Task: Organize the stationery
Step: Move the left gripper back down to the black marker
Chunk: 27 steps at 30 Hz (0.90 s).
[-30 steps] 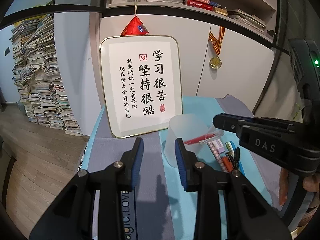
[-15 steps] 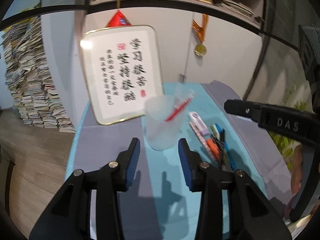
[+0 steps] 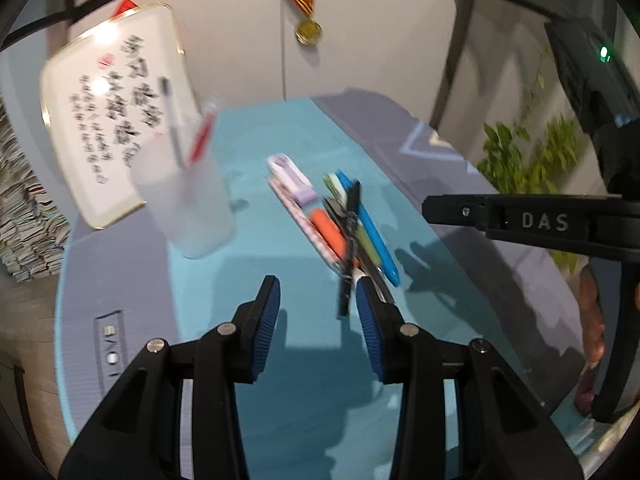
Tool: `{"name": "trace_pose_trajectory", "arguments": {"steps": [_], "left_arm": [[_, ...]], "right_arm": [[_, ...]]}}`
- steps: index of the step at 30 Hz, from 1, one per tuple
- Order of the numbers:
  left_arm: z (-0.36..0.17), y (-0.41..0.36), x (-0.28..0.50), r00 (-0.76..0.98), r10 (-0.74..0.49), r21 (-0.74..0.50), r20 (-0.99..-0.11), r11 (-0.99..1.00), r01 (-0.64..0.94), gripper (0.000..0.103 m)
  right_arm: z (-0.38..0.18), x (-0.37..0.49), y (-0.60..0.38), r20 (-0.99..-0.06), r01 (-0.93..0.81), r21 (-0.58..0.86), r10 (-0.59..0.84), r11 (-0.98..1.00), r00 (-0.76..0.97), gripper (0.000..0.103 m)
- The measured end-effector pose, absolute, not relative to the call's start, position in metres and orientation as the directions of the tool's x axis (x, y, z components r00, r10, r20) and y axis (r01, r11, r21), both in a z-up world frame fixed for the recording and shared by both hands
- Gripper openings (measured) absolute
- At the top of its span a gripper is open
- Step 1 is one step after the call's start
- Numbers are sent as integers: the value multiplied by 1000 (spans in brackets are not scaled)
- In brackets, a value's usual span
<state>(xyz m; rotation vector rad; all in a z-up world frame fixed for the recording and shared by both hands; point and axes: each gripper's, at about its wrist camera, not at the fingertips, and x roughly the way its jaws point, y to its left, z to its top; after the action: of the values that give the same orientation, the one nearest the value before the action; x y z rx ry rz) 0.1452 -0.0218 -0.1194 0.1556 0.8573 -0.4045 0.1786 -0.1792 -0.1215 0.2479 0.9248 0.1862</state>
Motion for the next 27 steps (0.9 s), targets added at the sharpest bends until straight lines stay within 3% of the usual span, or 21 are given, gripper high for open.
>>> {"name": "trace_pose_trajectory", "arguments": {"steps": [9, 14, 20, 27], "left_arm": [[-150, -37, 161, 514, -259, -32, -818, 912, 409, 33], [-155, -40, 168, 493, -253, -37, -833, 913, 406, 20], [-161, -44, 172, 472, -267, -59, -840, 911, 409, 11], [-162, -36, 170, 458, -281, -85, -844, 911, 403, 8]], "right_arm": [[-151, 180, -175, -811, -107, 299, 311, 948, 495, 10], [-158, 180, -165, -834, -137, 266, 298, 954, 464, 10], [-163, 185, -157, -854, -148, 239, 280, 960, 439, 11], [-168, 194, -148, -871, -150, 187, 235, 971, 431, 11]]}}
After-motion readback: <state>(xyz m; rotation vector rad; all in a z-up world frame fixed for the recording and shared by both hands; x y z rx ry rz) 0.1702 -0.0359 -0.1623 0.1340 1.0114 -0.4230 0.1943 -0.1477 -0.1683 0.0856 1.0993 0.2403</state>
